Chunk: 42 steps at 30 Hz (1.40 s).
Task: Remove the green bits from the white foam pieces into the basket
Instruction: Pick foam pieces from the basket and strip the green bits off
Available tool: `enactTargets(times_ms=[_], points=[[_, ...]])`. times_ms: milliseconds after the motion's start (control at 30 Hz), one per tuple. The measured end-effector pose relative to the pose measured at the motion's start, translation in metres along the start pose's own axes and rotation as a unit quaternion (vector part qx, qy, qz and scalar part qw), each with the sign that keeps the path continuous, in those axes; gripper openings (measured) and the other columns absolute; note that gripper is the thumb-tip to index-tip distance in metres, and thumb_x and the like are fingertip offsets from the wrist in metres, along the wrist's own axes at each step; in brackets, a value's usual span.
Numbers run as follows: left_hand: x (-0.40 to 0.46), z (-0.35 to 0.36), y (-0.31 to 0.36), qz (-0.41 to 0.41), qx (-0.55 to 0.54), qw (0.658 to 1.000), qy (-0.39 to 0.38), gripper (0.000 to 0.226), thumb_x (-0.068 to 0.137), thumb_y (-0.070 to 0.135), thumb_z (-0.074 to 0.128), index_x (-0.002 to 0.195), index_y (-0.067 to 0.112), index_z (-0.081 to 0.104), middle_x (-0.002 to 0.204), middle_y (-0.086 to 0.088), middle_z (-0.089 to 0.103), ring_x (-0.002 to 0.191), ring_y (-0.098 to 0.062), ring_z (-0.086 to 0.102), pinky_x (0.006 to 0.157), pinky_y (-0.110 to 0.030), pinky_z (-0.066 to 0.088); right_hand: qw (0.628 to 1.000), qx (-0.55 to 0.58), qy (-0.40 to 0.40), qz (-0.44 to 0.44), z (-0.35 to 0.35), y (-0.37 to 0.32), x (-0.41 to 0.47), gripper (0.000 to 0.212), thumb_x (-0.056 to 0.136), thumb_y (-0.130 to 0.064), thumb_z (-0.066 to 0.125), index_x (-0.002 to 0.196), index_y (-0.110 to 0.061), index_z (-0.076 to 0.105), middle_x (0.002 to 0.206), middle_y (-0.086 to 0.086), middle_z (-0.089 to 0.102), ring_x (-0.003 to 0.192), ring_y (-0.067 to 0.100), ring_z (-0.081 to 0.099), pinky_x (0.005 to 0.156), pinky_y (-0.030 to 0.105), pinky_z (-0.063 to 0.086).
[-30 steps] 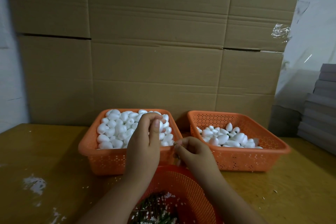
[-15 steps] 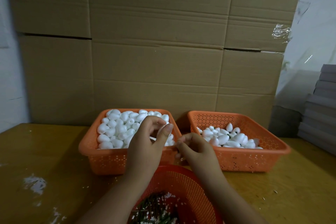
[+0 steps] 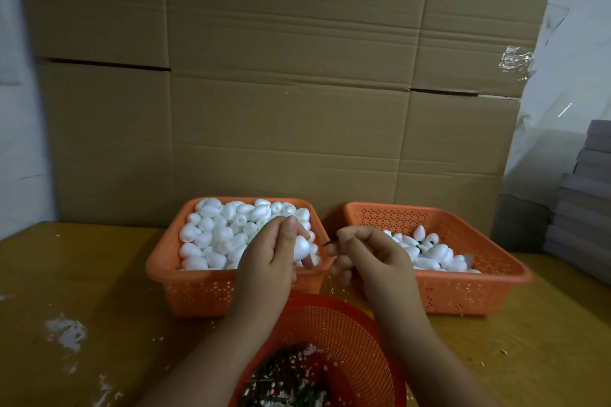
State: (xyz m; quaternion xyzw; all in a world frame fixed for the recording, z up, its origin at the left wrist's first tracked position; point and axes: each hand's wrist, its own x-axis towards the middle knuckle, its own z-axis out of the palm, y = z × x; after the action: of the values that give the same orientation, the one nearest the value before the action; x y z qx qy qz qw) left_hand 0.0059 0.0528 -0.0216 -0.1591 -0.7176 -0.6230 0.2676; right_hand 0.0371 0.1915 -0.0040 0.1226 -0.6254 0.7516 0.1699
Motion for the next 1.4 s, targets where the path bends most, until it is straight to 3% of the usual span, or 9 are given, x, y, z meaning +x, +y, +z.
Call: enactTargets(times_ms=[200,367,600,800,933,1033,1100,1200,1400], points=[[0.001,0.002,0.005,0.007,-0.017,1.000,-0.010,0.031,0.096,0.042,0.038,0.085,0.021,0.059,0.058,0.013,0.061,0.044,-0.008,0.049,0.048,-0.019,0.042,0.999,0.028,-0.027,0.022,0.001,0.003,0.001,0.011,0.093,-0.013,0.059,0.096,-0.002,0.063,0.084,0.015,0.074,0.064,0.015,0.068,0.053,0.019,0.049],[-0.001,0.003,0.012,0.018,-0.013,0.999,-0.028,0.037,0.091,0.048,0.036,0.080,0.019,0.057,0.049,0.007,0.056,0.043,-0.008,0.048,0.049,-0.018,0.041,0.999,0.000,-0.040,0.011,-0.001,0.003,0.001,0.012,0.091,-0.009,0.060,0.093,0.001,0.068,0.077,0.013,0.072,0.058,0.008,0.061,0.054,0.019,0.048],[-0.001,0.004,0.015,0.006,-0.018,0.999,-0.028,0.033,0.096,0.037,0.041,0.075,0.018,0.056,0.049,0.014,0.057,0.041,0.003,0.049,0.046,-0.010,0.036,0.994,-0.063,-0.081,-0.031,-0.002,0.002,0.000,0.010,0.090,-0.005,0.062,0.088,0.002,0.069,0.067,0.010,0.069,0.057,0.006,0.058,0.055,0.019,0.045],[0.000,0.005,0.013,-0.032,-0.026,0.999,-0.017,0.033,0.100,0.034,0.044,0.073,0.020,0.058,0.061,0.010,0.063,0.057,-0.006,0.060,0.056,-0.021,0.043,0.986,-0.123,-0.093,-0.060,-0.001,0.006,0.000,0.010,0.091,-0.009,0.064,0.085,-0.005,0.070,0.068,0.003,0.071,0.061,0.004,0.061,0.055,0.018,0.046],[0.002,0.005,0.019,-0.038,-0.037,0.998,-0.020,0.042,0.089,0.055,0.037,0.073,0.024,0.061,0.046,0.004,0.056,0.039,-0.006,0.049,0.044,-0.018,0.039,0.989,-0.107,-0.087,-0.051,0.002,0.006,0.000,0.010,0.092,-0.011,0.062,0.086,-0.005,0.067,0.066,0.001,0.068,0.061,0.006,0.060,0.055,0.020,0.046],[0.006,0.002,0.024,-0.062,-0.057,0.996,-0.034,0.047,0.081,0.066,0.033,0.077,0.033,0.066,0.046,-0.003,0.057,0.039,-0.010,0.050,0.042,-0.019,0.039,0.995,-0.072,-0.059,-0.037,0.006,0.004,-0.001,0.018,0.093,-0.014,0.060,0.082,-0.001,0.064,0.063,0.000,0.065,0.056,0.008,0.057,0.052,0.020,0.045],[0.008,-0.001,0.026,-0.065,-0.064,0.995,-0.037,0.046,0.085,0.062,0.036,0.079,0.028,0.067,0.054,-0.003,0.063,0.043,-0.010,0.053,0.043,-0.018,0.040,0.997,-0.058,-0.040,-0.024,0.006,0.002,0.000,0.020,0.094,-0.015,0.060,0.079,-0.002,0.063,0.060,0.000,0.062,0.052,0.009,0.054,0.051,0.020,0.044],[0.010,-0.004,0.029,-0.063,-0.060,0.995,-0.051,0.034,0.100,0.040,0.043,0.084,0.021,0.067,0.069,0.003,0.070,0.049,-0.009,0.058,0.045,-0.017,0.041,0.999,-0.037,-0.013,0.000,0.002,0.000,0.001,0.024,0.095,-0.015,0.058,0.074,-0.004,0.060,0.056,0.001,0.058,0.049,0.010,0.050,0.049,0.018,0.042],[0.011,-0.007,0.037,-0.075,-0.033,0.984,-0.158,0.022,0.100,0.029,0.049,0.092,0.020,0.068,0.074,0.004,0.069,0.059,-0.006,0.060,0.051,-0.018,0.044,0.999,-0.041,0.010,0.022,0.002,0.001,0.002,0.036,0.097,-0.016,0.053,0.062,-0.007,0.052,0.050,0.003,0.050,0.044,0.012,0.045,0.044,0.018,0.039]])
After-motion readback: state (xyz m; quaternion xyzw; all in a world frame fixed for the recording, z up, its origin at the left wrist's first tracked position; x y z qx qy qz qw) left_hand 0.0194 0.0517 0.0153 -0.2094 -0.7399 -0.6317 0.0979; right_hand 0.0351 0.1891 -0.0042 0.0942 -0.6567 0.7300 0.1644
